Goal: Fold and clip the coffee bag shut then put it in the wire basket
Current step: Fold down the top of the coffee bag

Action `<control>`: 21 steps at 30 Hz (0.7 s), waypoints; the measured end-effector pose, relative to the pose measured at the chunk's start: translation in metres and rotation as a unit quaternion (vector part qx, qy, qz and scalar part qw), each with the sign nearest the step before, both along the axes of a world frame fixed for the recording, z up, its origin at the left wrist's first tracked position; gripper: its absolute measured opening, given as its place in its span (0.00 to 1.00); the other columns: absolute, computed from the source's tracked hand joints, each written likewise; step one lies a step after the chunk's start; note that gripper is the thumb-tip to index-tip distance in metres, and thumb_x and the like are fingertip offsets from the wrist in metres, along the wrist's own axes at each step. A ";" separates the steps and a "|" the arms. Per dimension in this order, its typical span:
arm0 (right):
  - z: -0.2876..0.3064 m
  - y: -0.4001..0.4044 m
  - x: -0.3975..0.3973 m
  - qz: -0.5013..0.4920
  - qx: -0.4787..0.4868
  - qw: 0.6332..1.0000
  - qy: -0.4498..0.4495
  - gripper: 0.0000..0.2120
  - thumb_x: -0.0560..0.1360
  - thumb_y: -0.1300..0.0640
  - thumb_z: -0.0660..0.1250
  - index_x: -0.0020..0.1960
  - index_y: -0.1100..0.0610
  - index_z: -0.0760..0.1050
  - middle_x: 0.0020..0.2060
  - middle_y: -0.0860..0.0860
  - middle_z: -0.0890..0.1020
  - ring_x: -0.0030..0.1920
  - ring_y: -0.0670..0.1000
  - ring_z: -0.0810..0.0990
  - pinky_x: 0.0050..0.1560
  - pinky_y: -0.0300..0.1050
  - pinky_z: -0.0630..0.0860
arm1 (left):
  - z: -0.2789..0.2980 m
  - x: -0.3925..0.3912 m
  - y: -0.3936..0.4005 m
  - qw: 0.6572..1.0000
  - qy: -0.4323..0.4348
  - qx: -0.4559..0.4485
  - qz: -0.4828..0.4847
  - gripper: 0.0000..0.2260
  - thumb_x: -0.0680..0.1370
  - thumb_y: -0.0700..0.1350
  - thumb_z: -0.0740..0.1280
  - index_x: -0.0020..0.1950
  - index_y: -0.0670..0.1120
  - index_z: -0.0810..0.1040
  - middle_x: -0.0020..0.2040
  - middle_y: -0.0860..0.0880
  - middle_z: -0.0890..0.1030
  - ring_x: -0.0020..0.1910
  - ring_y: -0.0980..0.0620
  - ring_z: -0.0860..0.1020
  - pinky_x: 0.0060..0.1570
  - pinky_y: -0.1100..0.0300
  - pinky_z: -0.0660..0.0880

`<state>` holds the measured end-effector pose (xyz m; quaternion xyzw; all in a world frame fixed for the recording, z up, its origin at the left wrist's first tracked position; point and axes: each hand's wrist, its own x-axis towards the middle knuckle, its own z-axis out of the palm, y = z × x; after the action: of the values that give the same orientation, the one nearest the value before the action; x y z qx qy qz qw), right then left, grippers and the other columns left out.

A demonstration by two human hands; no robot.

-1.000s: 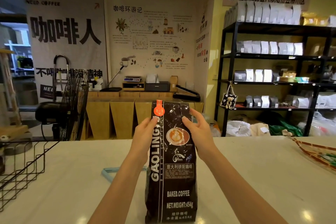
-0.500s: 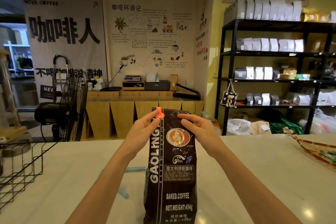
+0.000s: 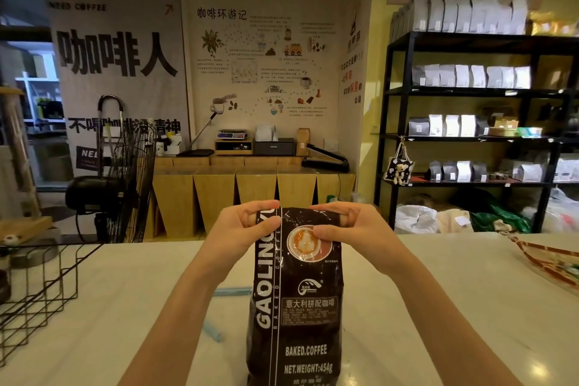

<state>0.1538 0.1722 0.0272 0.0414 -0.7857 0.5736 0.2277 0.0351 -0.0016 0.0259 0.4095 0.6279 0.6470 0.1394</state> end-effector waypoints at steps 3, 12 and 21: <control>-0.002 -0.002 0.002 -0.007 -0.002 1.000 0.012 0.13 0.70 0.62 0.69 0.54 0.54 0.77 0.37 0.48 0.87 0.42 0.50 0.85 0.38 0.36 0.79 | 0.003 0.003 -0.003 0.999 0.024 -0.024 -0.003 0.15 0.70 0.40 0.69 0.57 0.47 0.76 0.36 0.48 0.86 0.40 0.50 0.84 0.42 0.61 0.80; 0.003 -0.003 0.004 -0.008 0.025 0.999 0.019 0.08 0.70 0.65 0.68 0.46 0.55 0.79 0.33 0.45 0.85 0.38 0.46 0.85 0.36 0.33 0.78 | 0.006 0.001 -0.005 0.995 0.061 -0.077 0.013 0.07 0.70 0.46 0.69 0.48 0.48 0.78 0.37 0.50 0.85 0.39 0.53 0.83 0.37 0.64 0.77; -0.001 0.003 -0.004 -0.091 0.126 0.988 0.015 0.12 0.60 0.40 0.70 0.43 0.40 0.81 0.47 0.53 0.77 0.54 0.54 0.75 0.54 0.51 0.75 | 0.002 -0.002 -0.004 0.996 0.040 -0.080 -0.007 0.07 0.73 0.48 0.66 0.49 0.50 0.79 0.44 0.49 0.84 0.46 0.51 0.82 0.50 0.58 0.74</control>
<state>0.1496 0.1756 0.0264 0.0066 -0.8486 0.4463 0.2841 0.0334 -0.0059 0.0277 0.4268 0.6800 0.5767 0.1512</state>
